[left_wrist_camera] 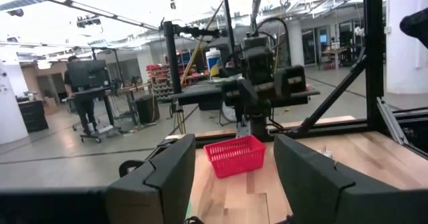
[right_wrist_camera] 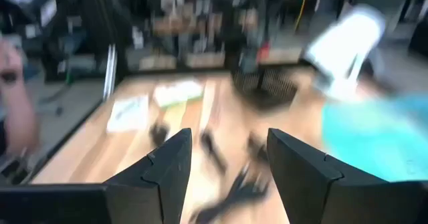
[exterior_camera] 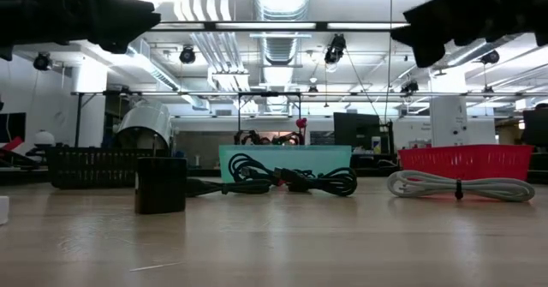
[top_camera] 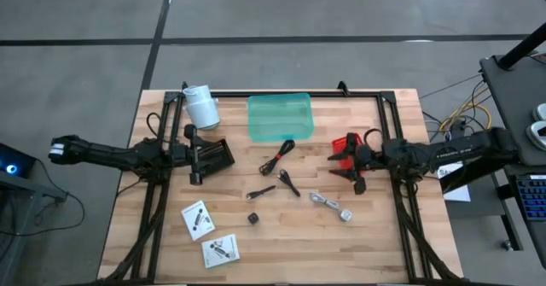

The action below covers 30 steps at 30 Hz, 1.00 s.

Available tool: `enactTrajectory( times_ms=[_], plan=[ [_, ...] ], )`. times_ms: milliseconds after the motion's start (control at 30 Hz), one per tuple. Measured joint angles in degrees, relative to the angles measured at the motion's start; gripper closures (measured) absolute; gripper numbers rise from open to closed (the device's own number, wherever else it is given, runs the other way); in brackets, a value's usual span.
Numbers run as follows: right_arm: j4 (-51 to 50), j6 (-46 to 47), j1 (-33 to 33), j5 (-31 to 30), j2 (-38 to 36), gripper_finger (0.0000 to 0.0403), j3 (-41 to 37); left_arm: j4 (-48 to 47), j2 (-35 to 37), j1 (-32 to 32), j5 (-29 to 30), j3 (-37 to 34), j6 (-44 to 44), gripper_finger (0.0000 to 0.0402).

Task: Pick and place items into bin
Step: Put the white charger cable into the blue bin

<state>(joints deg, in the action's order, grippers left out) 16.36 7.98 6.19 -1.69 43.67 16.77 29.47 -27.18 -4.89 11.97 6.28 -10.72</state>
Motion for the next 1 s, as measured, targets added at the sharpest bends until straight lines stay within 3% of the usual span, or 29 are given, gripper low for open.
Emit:
enactTrajectory(
  times_ms=[100, 333, 600, 800, 1000],
  plan=[
    [-8.0, 6.7, 2.5, -0.8, 4.7, 0.0222, 3.4, 0.0, 0.1, 0.0, 0.0, 0.0, 0.0, 0.0214],
    [-23.7, 19.1, 9.8, -9.8, 16.0, 0.0236, 11.2, 0.0, -0.2, 0.0, 0.0, 0.0, -0.2, 0.0214],
    [-26.6, 27.3, 15.0, -9.8, 28.1, 0.0239, 16.9, 0.0, -0.2, 0.0, 0.0, 0.0, -1.4, 0.0214],
    [-27.4, 29.4, 15.4, -8.7, 36.7, 0.0241, 19.0, 0.1, -0.2, 0.0, 0.3, 0.0, -3.6, 0.0214],
    [-34.8, 29.6, 15.4, -8.9, 42.1, 0.0246, 22.6, 0.0, -0.2, 0.0, 0.3, 0.0, -3.6, 0.0214]
  ],
)
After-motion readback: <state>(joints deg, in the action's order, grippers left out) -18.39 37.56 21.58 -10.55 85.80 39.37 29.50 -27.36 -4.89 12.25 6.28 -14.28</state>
